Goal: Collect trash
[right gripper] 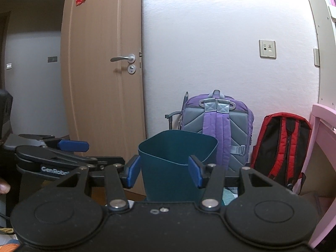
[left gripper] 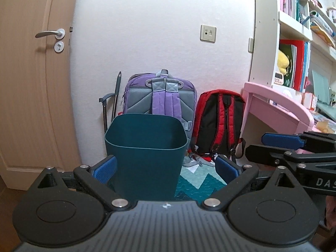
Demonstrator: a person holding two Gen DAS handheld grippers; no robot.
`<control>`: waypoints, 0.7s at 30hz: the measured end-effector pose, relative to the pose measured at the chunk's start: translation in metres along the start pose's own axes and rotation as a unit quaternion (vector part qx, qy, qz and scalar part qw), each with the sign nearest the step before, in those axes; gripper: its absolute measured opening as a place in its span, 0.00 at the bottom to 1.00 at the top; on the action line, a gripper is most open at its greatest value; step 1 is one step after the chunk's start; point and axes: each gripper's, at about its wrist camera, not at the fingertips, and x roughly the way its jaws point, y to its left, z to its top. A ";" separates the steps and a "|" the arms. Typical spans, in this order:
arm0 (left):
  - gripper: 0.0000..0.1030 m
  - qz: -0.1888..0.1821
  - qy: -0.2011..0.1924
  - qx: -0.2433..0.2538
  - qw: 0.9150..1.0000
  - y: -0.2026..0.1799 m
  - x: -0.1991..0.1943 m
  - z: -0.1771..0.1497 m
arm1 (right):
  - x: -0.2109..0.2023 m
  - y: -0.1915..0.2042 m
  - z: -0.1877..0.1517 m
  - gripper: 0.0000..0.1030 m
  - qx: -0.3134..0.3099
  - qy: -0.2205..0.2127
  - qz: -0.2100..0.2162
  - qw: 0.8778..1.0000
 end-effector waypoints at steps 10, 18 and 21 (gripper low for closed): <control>0.98 -0.002 -0.009 -0.007 1.000 -0.001 -0.013 -0.001 | -0.006 0.002 0.002 0.49 -0.002 -0.009 -0.005 1.000; 0.98 -0.005 -0.016 -0.013 1.000 -0.002 -0.019 -0.001 | -0.010 0.007 0.002 0.49 -0.009 -0.011 -0.008 1.000; 0.98 -0.004 -0.020 -0.014 1.000 -0.002 -0.021 -0.002 | -0.010 0.008 0.003 0.49 -0.009 -0.012 -0.007 1.000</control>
